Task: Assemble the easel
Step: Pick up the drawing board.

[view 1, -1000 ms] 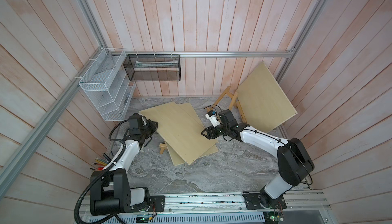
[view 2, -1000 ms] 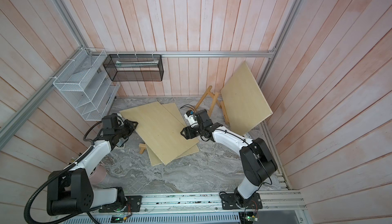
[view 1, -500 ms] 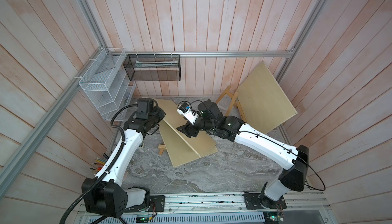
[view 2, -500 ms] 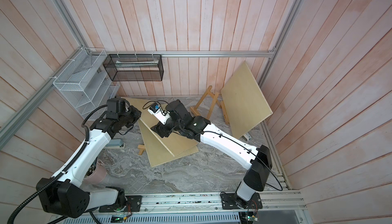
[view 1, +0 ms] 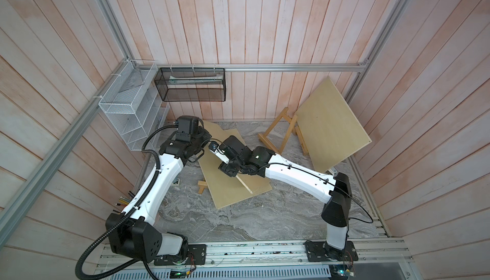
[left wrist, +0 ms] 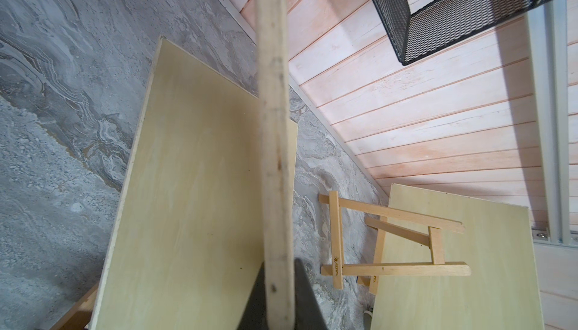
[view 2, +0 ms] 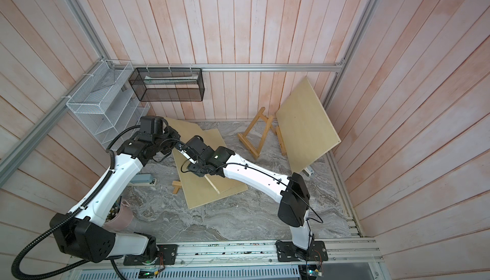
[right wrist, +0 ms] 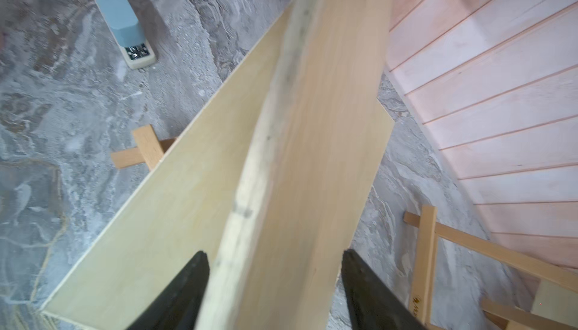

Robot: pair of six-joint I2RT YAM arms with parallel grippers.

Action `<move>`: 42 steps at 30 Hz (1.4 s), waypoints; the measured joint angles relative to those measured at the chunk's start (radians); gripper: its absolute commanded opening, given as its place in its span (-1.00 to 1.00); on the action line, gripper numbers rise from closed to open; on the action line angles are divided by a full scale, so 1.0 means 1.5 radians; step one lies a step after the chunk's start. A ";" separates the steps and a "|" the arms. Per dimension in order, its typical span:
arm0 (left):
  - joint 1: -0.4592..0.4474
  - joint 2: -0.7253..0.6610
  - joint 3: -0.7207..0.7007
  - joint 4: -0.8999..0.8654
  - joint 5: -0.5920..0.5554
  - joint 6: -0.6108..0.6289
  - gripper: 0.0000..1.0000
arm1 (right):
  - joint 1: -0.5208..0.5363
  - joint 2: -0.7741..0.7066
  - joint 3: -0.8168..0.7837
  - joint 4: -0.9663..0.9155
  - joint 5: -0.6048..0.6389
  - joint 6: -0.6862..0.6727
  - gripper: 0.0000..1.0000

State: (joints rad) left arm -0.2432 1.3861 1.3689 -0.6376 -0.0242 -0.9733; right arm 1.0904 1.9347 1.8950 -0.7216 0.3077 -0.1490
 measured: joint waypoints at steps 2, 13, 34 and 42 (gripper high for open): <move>-0.001 0.000 0.000 0.000 -0.002 -0.005 -1.00 | 0.006 0.019 0.030 -0.024 0.028 0.004 0.24; -0.009 0.013 0.000 0.005 -0.002 -0.027 -1.00 | 0.018 0.054 0.079 -0.081 0.117 0.023 -1.00; -0.015 0.023 0.000 0.067 0.052 -0.024 0.02 | -0.022 0.047 0.075 -0.088 0.081 0.009 -1.00; -0.010 0.021 0.005 0.086 0.057 -0.016 0.22 | -0.066 0.030 0.074 -0.094 -0.006 0.012 -1.00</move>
State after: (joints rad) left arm -0.2577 1.4174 1.3758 -0.5079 0.0620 -0.9966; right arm 0.9909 1.9789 2.0064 -0.8631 0.2985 -0.1303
